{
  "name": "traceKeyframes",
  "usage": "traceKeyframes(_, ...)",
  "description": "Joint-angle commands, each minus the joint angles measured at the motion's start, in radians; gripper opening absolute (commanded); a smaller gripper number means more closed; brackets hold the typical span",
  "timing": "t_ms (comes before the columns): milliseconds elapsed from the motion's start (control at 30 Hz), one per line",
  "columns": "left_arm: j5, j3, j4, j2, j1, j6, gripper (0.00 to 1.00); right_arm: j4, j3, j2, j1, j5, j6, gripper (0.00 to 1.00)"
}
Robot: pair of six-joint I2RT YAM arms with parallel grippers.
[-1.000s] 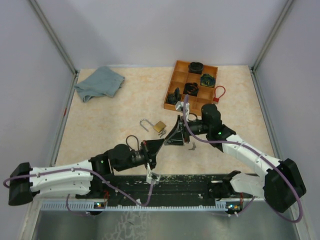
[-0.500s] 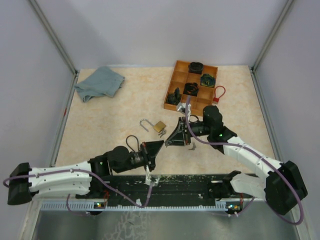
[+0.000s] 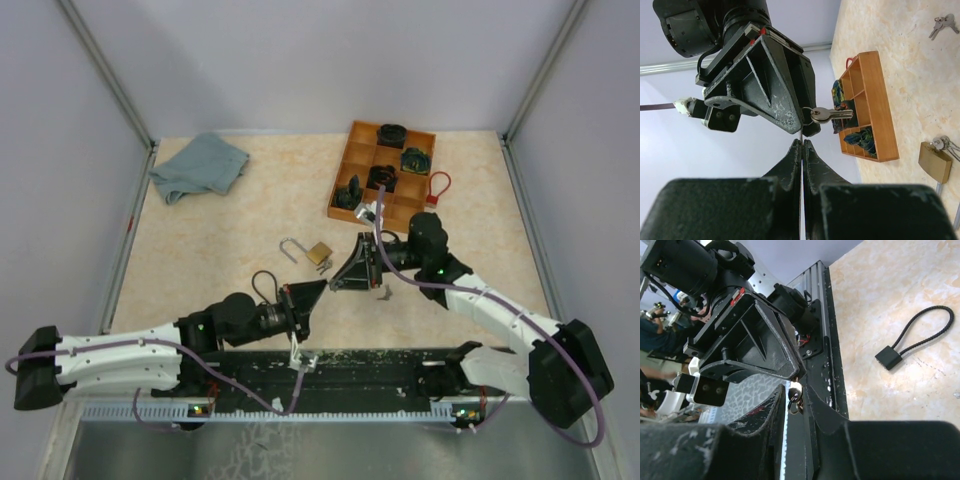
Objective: Unlock with the key
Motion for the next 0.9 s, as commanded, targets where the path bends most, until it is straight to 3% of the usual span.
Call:
traceKeyframes(0, -0.017, -0.018, -0.020, 0.000, -0.008, 0.012, 0.00, 0.129, 0.004, 0.007, -0.012, -0.028, 0.082, 0.21)
traceKeyframes(500, -0.018, -0.026, -0.011, 0.011, -0.009, 0.027, 0.00, 0.247, -0.039, 0.053, -0.021, 0.003, 0.209, 0.17)
traceKeyframes(700, -0.030, -0.042, -0.010, 0.004, -0.011, -0.001, 0.00, 0.319, -0.069, 0.066, -0.040, -0.002, 0.255, 0.02)
traceKeyframes(867, -0.027, -0.044, -0.032, -0.011, -0.016, -0.063, 0.14, 0.257, -0.073, 0.049, -0.040, 0.015, 0.182, 0.00)
